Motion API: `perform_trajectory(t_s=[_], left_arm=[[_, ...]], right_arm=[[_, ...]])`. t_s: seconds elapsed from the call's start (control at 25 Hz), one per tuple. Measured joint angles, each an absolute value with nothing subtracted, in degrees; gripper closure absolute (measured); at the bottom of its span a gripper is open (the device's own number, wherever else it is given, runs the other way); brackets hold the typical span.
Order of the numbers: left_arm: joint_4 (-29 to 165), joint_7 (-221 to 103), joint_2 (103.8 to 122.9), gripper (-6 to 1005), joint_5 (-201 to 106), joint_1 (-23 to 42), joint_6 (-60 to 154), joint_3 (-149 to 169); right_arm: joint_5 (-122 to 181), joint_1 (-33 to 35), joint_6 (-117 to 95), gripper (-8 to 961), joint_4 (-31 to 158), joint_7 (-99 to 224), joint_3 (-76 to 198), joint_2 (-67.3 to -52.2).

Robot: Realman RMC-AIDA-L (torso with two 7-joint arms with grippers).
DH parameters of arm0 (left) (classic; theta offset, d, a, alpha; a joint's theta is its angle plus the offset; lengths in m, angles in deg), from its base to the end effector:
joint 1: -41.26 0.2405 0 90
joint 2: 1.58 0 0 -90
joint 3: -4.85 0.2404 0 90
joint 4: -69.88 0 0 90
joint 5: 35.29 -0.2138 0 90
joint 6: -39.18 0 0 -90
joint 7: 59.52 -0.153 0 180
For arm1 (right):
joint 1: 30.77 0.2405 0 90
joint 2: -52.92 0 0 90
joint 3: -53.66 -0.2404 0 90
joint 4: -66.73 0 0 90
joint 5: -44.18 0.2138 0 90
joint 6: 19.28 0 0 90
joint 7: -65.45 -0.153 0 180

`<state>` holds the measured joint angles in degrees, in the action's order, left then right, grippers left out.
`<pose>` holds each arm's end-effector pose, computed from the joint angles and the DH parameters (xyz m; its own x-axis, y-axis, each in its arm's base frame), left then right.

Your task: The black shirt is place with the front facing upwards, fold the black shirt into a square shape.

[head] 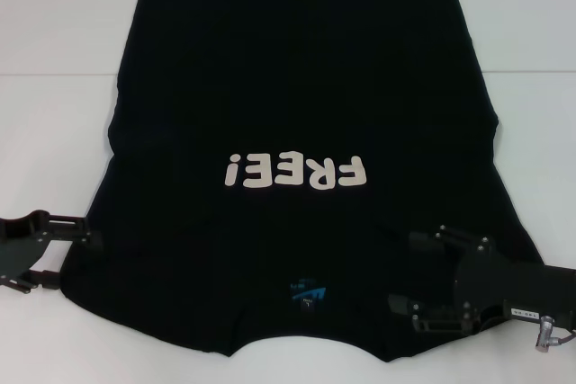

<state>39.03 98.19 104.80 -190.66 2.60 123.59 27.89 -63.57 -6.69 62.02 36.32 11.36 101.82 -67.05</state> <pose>-0.3385 0.3448 0.0721 -0.2686 0.9169 0.2952 0.9488 0.3048 -0.0834 0.2821 0.2967 -0.0400 0.8962 -0.1260 -0.4255 -0.2697 -0.9160 -0.2968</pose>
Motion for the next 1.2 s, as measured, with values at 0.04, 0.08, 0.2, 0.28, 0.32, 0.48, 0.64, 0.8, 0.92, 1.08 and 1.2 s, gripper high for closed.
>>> perform_trajectory(t_s=[0.04,0.08,0.2,0.28,0.32,0.48,0.64,0.8,0.92,1.08,1.2], left_arm=[[38.98,98.17,104.80,66,-190.67,2.60,123.67,27.88],[38.81,98.15,104.75,66,-190.68,2.60,123.77,27.86],[38.48,98.15,104.35,66,-190.68,2.68,123.80,27.81],[38.45,98.15,104.15,66,-190.69,2.94,123.52,27.79],[38.45,98.14,104.13,66,-190.69,3.02,123.36,27.79],[38.42,97.98,104.21,66,-190.69,3.24,122.77,28.01],[38.56,97.89,104.34,66,-190.69,3.22,122.54,28.12],[38.81,97.89,104.34,66,-190.68,3.18,122.52,28.14],[38.88,97.89,104.37,66,-190.70,3.04,122.61,28.18],[38.92,97.88,104.49,66,-190.87,2.89,122.60,28.31],[38.94,97.85,104.50,66,-190.83,2.87,122.59,28.33]], right_arm=[[-63.57,-6.69,62.02,6,36.32,11.36,101.82,-67.05],[-63.57,-6.69,62.02,6,36.32,11.36,101.82,-67.05],[-63.57,-6.69,62.02,7,36.32,11.37,101.82,-67.05],[-63.57,-6.69,62.02,7,36.32,11.37,101.82,-67.05],[-63.57,-6.69,62.02,7,36.32,11.36,101.82,-67.05],[-63.57,-6.69,62.02,6,36.32,11.33,101.82,-67.05],[-63.57,-6.69,62.02,6,36.32,11.17,101.82,-67.05],[-63.57,-6.69,62.02,6,36.32,11.14,101.82,-67.05],[-63.57,-6.69,62.02,6,36.32,11.14,101.82,-67.05],[-63.57,-6.64,62.02,6,36.32,11.15,101.82,-67.05],[-63.57,-6.62,62.02,6,36.32,11.16,101.82,-67.05]])
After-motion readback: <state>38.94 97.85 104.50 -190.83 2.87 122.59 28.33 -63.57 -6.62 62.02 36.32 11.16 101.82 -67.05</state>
